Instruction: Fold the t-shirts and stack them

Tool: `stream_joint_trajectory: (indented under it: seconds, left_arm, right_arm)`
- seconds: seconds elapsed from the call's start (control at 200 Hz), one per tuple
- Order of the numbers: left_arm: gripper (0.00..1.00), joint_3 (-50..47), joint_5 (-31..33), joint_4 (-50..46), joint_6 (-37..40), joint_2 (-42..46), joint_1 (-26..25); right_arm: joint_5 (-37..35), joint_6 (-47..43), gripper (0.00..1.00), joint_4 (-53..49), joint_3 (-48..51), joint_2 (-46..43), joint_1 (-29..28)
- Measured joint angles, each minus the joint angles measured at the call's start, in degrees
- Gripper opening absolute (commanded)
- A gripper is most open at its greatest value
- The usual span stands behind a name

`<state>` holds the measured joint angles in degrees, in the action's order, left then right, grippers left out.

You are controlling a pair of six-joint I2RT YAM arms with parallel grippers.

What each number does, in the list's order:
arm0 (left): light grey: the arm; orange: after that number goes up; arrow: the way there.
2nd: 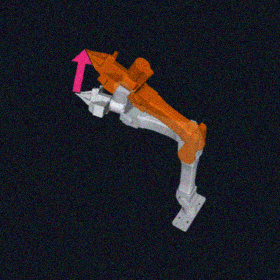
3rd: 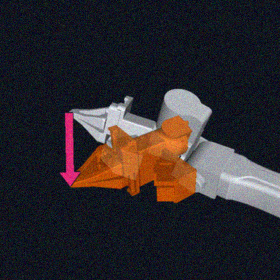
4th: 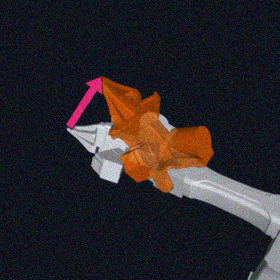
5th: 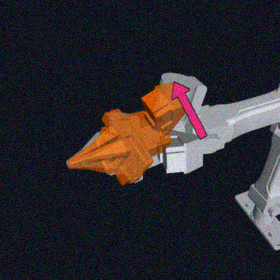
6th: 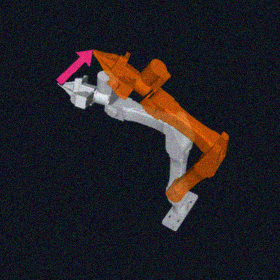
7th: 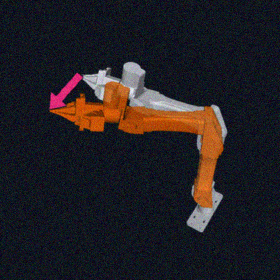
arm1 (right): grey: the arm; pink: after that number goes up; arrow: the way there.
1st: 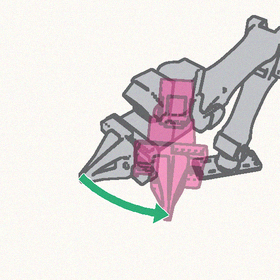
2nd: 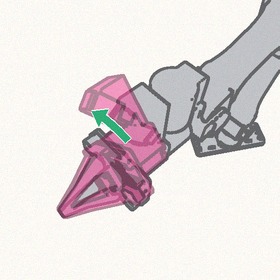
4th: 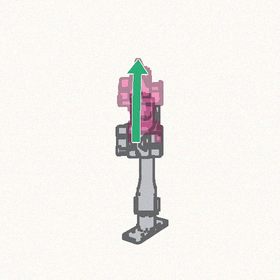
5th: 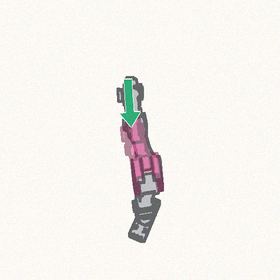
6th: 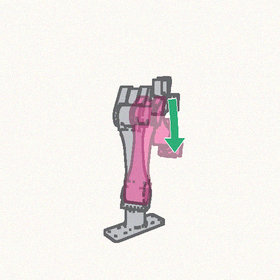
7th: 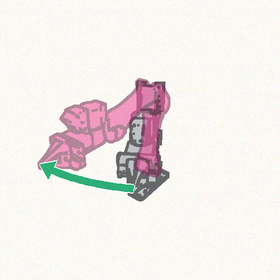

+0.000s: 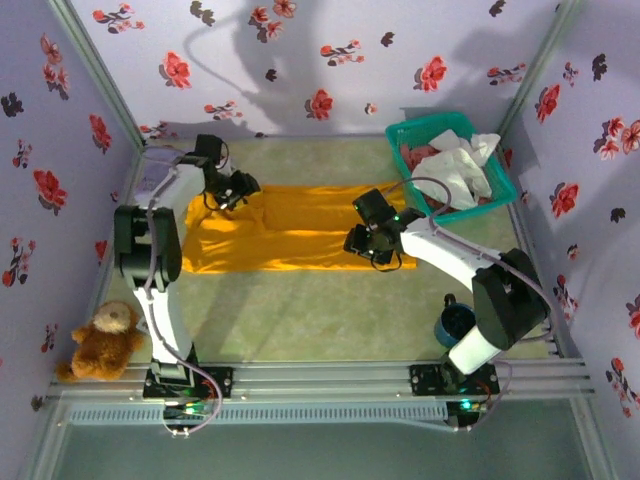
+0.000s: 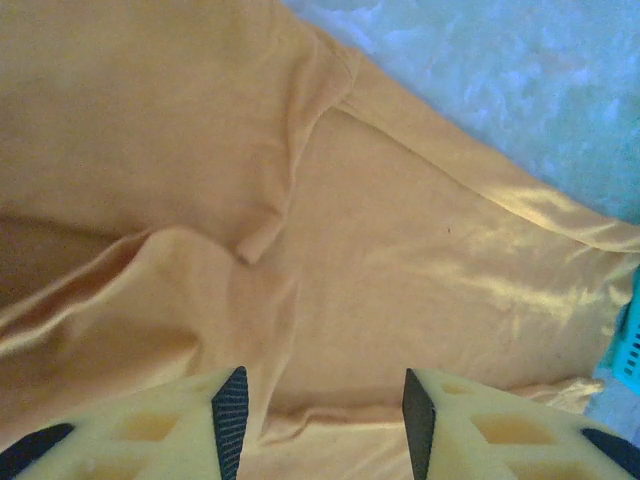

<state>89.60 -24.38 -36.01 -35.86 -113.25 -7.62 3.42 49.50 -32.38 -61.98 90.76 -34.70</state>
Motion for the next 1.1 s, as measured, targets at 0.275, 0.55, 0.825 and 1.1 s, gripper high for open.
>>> stream_joint_trajectory:
  seconds: [0.275,0.55,0.825,1.1]
  left_arm:
    - [0.42,-8.7,3.8,-1.1,1.0,5.0,0.7]
    - [0.18,-21.8,11.5,-3.6,2.4,9.0,1.7]
    - [0.18,-28.5,12.5,0.4,1.7,11.0,3.0]
    - [0.18,-35.9,12.6,4.9,-0.1,16.7,3.1]
  right_arm:
    - [0.0,-1.5,0.54,0.0,-0.3,1.2,0.9]
    - [0.0,-3.7,0.52,0.1,-0.3,6.6,1.8]
    - [0.0,-4.4,0.52,2.5,2.5,9.4,1.8]
    - [1.5,-4.3,0.53,6.1,11.2,2.4,1.8]
